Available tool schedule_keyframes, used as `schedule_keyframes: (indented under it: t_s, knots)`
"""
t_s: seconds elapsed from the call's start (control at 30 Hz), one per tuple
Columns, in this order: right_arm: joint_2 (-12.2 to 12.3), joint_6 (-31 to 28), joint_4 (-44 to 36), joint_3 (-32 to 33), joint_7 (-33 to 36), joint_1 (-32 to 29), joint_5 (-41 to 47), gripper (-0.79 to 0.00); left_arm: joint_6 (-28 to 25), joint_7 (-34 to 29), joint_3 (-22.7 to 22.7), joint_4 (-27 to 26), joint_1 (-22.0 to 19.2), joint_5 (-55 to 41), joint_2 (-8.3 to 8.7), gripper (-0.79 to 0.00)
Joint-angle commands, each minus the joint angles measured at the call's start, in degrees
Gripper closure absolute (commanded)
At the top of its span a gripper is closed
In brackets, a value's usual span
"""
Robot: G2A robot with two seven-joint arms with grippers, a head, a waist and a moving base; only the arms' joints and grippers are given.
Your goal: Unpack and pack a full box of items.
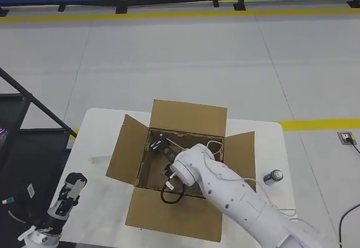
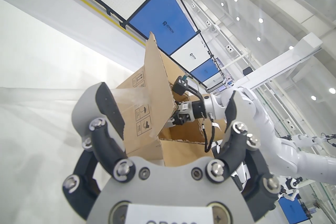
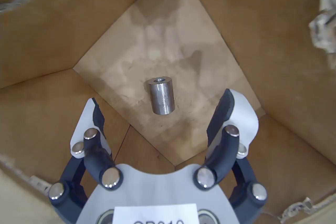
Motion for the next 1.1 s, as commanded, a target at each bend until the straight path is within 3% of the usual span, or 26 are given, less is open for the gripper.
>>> schedule_keyframes:
  t_s: [0.0,0.33,0.5,0.77,0.83,0.93,0.97,1.07]
  knots:
    - [-0.52,-1.12,1.41,-0.5,0.91,0.6,0.72,-0.785,-0.25,-0.67,0.22,0.15,-0.08,-0.41,0.03,-0.785]
    - [-0.52,-1.12,1.41,-0.5,0.91,0.6,0.72,-0.785,0.12,-5.19,1.72,0.56,-2.39,-0.03,0.41,-0.785]
    - [-0.39,-1.06,-0.24,-0.16,-2.45,-1.87,-1.12,-0.785,0.13,-5.48,2.33,1.25,-3.2,0.07,0.47,-0.785]
    - [-3.58,3.54,9.0,-3.12,-6.81,-1.05,-4.19,-0.785,-0.63,-4.86,1.94,1.83,-2.42,-0.42,0.53,-0.785]
    - [-4.68,3.46,11.76,-3.72,-7.1,-0.37,-3.77,-0.702,-0.74,-4.67,1.87,1.8,-2.17,-0.48,0.54,-0.785]
    - [-6.27,2.03,16.05,-4.19,-7.57,0.94,-2.57,-0.419,-0.7,-4.6,1.89,1.76,-2.01,-0.51,0.56,-0.785]
    - [-6.79,1.72,17.31,-4.33,-7.98,1.32,-2.28,-0.382,-0.7,-4.58,1.91,1.76,-2.0,-0.5,0.56,-0.785]
    - [-8.26,0.97,20.75,-4.7,-9.18,2.14,-1.54,-0.366,-0.6,-4.54,2.04,1.86,-2.1,-0.46,0.58,-0.785]
